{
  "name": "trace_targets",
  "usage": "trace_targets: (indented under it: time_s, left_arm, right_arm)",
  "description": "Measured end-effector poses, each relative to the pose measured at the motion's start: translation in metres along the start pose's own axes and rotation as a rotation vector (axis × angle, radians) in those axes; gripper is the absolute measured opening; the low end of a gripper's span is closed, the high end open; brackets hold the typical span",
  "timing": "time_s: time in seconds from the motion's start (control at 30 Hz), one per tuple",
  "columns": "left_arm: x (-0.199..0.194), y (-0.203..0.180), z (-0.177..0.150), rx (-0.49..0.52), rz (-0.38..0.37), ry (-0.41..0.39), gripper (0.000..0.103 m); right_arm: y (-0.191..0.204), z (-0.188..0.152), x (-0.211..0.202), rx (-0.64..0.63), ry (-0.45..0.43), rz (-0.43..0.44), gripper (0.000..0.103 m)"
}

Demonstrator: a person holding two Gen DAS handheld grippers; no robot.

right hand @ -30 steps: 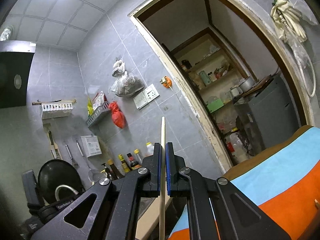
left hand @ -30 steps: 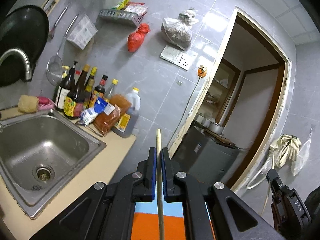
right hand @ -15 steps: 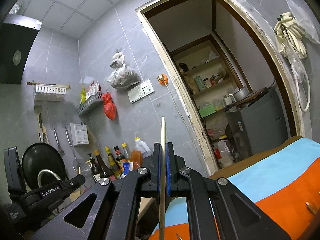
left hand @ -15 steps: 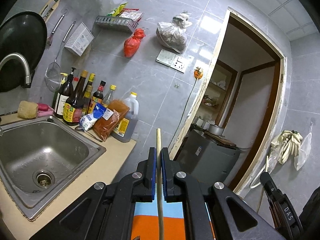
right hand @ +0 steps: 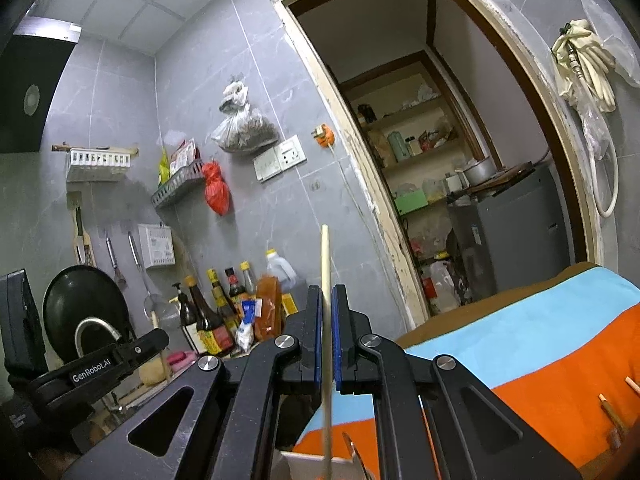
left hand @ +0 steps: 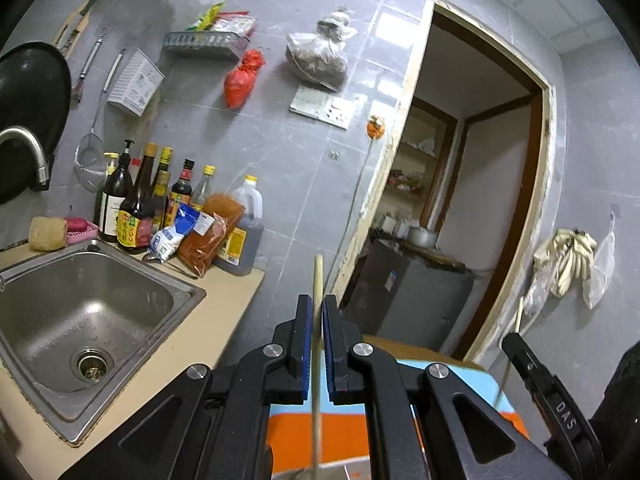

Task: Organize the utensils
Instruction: 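Lift both held chopsticks and carry them over the white caddy, then open both grippers to drop the chopsticks into the caddy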

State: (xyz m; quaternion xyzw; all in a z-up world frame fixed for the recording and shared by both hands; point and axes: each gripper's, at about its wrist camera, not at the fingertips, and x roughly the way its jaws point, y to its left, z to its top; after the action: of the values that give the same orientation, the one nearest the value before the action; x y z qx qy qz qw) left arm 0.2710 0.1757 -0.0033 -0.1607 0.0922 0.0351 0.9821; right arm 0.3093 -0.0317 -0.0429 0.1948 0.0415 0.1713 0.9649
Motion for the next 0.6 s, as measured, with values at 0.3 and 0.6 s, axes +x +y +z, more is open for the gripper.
trace_targets:
  time_s: [0.3, 0.6]
  left_arm:
    - [-0.014, -0.008, 0.006, -0.002, -0.043, 0.077, 0.044]
    - [-0.032, -0.048, 0.026, 0.053, -0.069, 0.114, 0.087]
  right_arm:
    - [-0.010, 0.020, -0.021, 0.013, 0.040, -0.021, 0.029]
    - [-0.032, 0.071, -0.065, -0.043, 0.053, -0.127, 0.081]
